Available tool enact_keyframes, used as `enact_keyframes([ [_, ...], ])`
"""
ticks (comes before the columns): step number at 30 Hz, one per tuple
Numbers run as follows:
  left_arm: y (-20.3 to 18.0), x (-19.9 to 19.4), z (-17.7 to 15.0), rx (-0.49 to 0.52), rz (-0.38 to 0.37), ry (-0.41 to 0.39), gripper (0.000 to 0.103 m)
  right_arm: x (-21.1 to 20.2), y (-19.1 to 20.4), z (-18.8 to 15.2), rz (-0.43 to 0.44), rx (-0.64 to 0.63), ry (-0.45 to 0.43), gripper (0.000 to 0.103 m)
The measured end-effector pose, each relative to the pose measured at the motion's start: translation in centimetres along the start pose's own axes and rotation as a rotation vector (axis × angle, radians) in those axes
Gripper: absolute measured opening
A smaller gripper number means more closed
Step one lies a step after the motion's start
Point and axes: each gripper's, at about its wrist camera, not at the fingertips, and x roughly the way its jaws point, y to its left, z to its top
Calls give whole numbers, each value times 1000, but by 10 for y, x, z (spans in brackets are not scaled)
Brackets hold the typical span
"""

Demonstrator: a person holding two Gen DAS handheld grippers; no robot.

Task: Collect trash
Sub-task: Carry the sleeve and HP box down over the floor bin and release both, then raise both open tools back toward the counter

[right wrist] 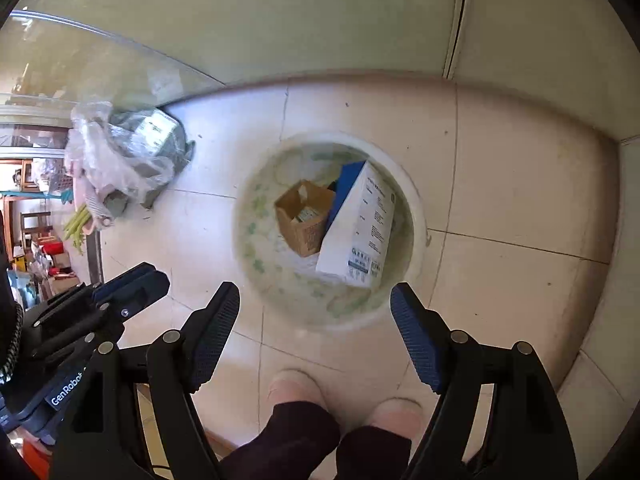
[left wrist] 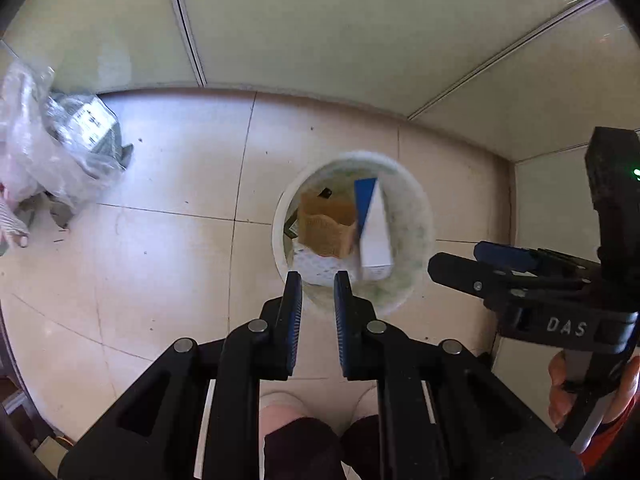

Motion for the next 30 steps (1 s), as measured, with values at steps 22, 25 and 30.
enact_keyframes([
  [22,-94,-496,20,117,-23,-437,27,-479,170,-68,-55,-27,-601,75],
  [25,-96,-550,26,128,-22,-512,30,-518,179,-79,-69,-5,-675,75],
  [30,-104,-606,45,113,-27,-585,31,-568,184,-84,-88,31,-772,75],
])
